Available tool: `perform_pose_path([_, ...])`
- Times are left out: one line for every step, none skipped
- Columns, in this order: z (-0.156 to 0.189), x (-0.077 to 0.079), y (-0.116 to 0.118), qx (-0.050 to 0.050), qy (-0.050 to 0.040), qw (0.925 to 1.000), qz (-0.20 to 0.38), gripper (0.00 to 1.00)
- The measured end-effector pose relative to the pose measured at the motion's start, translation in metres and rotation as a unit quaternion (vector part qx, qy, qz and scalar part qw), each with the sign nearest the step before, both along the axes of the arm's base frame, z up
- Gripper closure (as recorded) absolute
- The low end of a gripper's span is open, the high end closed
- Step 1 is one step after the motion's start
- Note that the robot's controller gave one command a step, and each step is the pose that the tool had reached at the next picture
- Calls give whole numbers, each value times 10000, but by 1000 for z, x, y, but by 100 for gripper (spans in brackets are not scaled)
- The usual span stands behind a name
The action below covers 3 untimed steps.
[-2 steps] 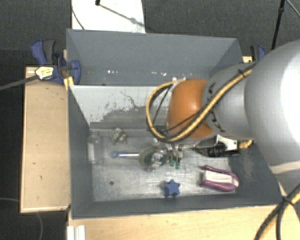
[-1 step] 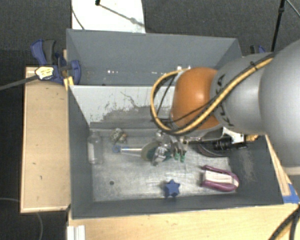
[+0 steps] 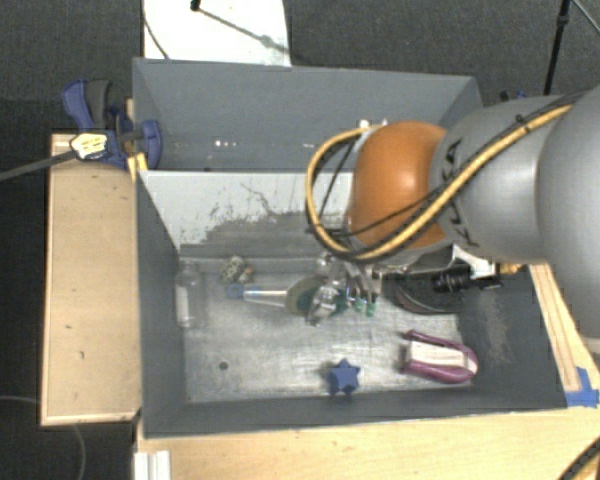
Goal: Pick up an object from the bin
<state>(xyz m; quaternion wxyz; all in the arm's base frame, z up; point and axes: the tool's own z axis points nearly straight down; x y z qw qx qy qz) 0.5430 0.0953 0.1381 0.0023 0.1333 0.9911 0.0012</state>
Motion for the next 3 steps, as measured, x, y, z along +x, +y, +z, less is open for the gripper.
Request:
perform_pose_path([2, 1, 0, -2, -2, 10000, 8, 100])
perform_pose_path([16, 2, 0, 1, -9, 10000, 17, 100])
perform_pose_path([38, 3, 1, 1, -9, 10000, 34, 100])
